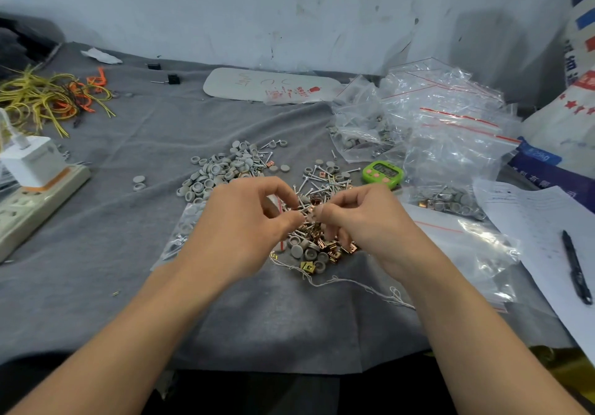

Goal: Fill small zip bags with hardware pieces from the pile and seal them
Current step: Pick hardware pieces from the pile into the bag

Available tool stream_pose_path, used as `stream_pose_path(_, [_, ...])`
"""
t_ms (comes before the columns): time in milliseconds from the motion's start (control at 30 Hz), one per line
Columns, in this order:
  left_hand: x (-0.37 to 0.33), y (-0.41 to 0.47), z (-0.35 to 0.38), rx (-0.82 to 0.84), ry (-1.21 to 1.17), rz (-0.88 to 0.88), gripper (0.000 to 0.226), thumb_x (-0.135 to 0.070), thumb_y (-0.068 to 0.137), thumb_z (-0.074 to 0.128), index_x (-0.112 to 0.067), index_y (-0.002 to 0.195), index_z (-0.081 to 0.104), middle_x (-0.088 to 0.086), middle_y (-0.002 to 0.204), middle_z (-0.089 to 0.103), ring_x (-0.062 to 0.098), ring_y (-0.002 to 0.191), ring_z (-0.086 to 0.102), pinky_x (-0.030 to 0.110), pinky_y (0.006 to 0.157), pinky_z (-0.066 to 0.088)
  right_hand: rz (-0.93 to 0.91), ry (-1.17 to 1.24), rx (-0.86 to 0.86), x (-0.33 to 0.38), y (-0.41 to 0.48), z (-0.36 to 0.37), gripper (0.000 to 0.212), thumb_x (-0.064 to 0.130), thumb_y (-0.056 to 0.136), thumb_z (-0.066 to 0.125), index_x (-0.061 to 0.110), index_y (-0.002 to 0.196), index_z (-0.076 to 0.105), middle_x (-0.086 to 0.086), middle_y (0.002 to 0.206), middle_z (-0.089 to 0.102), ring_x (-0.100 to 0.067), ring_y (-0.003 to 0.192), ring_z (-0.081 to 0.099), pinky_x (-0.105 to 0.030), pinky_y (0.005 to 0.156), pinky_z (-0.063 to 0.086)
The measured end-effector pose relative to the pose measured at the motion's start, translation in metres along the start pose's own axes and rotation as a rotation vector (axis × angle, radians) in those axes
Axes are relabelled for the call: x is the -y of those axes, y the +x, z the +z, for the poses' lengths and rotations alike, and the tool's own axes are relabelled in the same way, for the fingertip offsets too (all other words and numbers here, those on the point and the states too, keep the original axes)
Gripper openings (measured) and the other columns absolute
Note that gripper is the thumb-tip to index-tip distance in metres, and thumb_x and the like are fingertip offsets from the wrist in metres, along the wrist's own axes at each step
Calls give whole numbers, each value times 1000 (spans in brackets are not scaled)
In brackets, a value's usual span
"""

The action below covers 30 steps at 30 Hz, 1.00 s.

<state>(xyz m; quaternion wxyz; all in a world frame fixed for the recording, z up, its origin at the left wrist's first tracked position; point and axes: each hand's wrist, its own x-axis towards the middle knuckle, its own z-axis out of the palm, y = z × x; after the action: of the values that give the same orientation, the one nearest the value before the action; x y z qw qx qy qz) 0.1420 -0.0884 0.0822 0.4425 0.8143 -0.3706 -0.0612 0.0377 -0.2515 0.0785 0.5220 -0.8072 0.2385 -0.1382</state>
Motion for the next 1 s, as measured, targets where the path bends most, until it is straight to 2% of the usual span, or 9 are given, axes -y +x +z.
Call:
stream_pose_path(133, [0,0,-4,-135,111,29,13,-39,83,77,-36,71,72,-15,57,64,2,53,57,24,57,39,-21,-593,-89,-5,-2,5,16,31,82,79,30,68,72,12,60,68,-2,60,62,-18,53,39])
stream_pose_path(233, [1,1,-8,-176,131,35,14,-41,84,76,-36,71,72,-13,57,62,3,53,54,24,55,37,-104,-604,-7,-2,-14,9,15,26,74,81,37,68,73,17,60,66,2,58,60,-9,48,33])
stream_pose_path(333, [4,1,-11,-186,141,39,15,-43,86,75,-38,72,72,-14,56,62,2,55,54,24,54,35,-116,-705,156,-1,-25,9,19,26,70,82,41,80,78,20,65,68,3,66,63,-14,59,46])
stream_pose_path(533, [5,1,-13,-165,198,32,15,-42,86,75,-42,72,70,-26,64,62,-4,62,57,22,55,34,-116,-665,132,-1,-22,19,19,18,80,76,35,81,80,14,70,72,-2,69,64,-25,68,55])
stream_pose_path(700, [7,-1,-17,-170,252,23,5,-34,84,74,-40,85,74,-24,69,65,-3,77,56,20,64,37,-98,-630,107,-2,-20,13,26,23,72,81,46,85,78,23,63,66,5,64,62,-10,53,41])
stream_pose_path(733, [7,-1,-18,-153,277,33,16,-29,83,74,-40,94,74,-25,76,67,-4,85,56,18,71,36,-118,-640,136,-2,-22,16,30,26,70,83,48,89,77,23,67,66,6,66,61,-10,51,41])
stream_pose_path(800, [9,1,-22,-19,294,42,49,-24,76,72,-41,122,67,-26,115,64,0,113,52,16,91,33,-169,-672,171,-4,-24,22,29,26,72,82,45,93,78,19,71,67,5,69,61,-10,53,43])
stream_pose_path(867, [10,2,-27,165,272,11,82,-35,64,68,-44,143,47,-23,144,48,0,130,43,19,101,32,-171,-637,146,-6,-23,25,21,25,76,81,40,91,80,18,67,66,7,69,60,-8,54,42])
stream_pose_path(1000, [22,0,-28,292,295,-20,106,-59,53,64,-52,151,25,-24,155,35,1,134,41,22,100,33,-83,-476,-61,-7,-10,8,5,32,85,79,35,82,81,21,59,65,6,59,60,-7,50,39])
